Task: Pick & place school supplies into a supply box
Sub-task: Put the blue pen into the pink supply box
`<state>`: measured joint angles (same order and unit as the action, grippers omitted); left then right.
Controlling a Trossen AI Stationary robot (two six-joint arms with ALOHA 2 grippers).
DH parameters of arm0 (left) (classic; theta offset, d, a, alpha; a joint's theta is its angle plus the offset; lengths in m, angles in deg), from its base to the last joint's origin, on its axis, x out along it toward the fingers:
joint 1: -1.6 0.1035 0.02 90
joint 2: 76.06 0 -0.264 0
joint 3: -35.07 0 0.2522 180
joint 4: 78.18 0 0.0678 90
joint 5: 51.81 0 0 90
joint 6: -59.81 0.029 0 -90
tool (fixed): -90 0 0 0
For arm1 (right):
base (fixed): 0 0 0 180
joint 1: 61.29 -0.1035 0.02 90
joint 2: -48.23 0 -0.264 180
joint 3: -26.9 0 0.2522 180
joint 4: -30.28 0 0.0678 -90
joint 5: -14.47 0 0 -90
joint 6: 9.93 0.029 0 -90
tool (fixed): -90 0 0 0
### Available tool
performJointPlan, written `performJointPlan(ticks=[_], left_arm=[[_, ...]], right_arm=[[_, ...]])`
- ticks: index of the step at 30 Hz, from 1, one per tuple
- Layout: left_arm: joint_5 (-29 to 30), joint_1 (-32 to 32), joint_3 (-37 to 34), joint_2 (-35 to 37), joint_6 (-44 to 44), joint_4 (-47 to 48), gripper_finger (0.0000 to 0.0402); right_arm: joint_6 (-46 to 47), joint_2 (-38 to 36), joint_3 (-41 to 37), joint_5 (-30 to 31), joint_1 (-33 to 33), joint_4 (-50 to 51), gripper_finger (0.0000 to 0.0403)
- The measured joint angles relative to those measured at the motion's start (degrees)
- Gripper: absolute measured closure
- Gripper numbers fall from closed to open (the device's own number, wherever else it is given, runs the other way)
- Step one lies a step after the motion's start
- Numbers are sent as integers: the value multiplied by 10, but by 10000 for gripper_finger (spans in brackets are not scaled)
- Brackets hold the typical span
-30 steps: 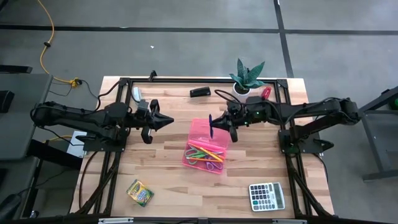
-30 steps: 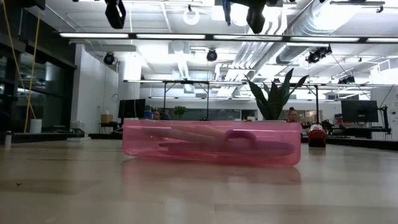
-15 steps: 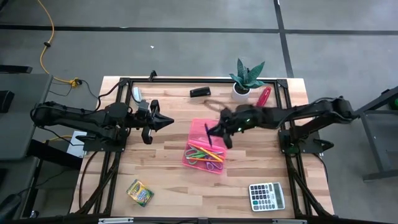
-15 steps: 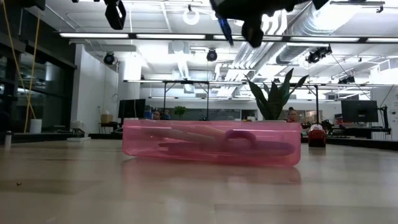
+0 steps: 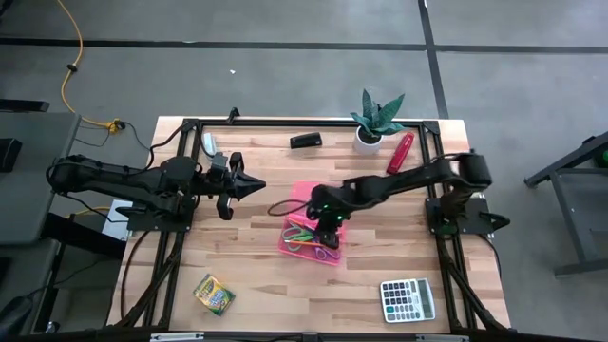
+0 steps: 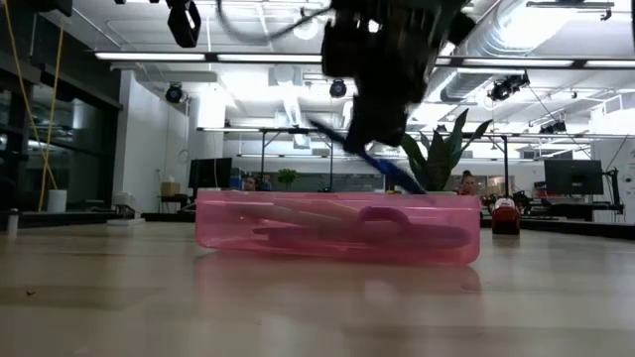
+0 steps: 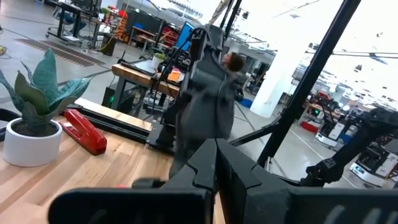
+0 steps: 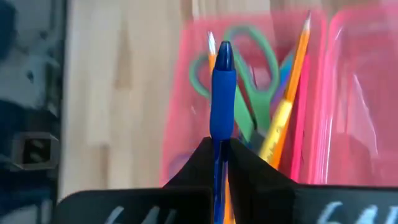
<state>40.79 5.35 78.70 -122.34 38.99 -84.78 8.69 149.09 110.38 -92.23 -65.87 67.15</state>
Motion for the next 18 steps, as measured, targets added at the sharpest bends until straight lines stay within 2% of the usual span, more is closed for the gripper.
performJointPlan(ticks=[4,10,18], left_arm=[[1,0,0,0,4,0,402],[12,0,0,0,11,0,402],[13,0,0,0,15,0,402]], right_arm=[[-37,43,21,-7,1,31,403],[-56,57,34,-9,1,40,397],[-60,57,34,-3,-1,45,344]])
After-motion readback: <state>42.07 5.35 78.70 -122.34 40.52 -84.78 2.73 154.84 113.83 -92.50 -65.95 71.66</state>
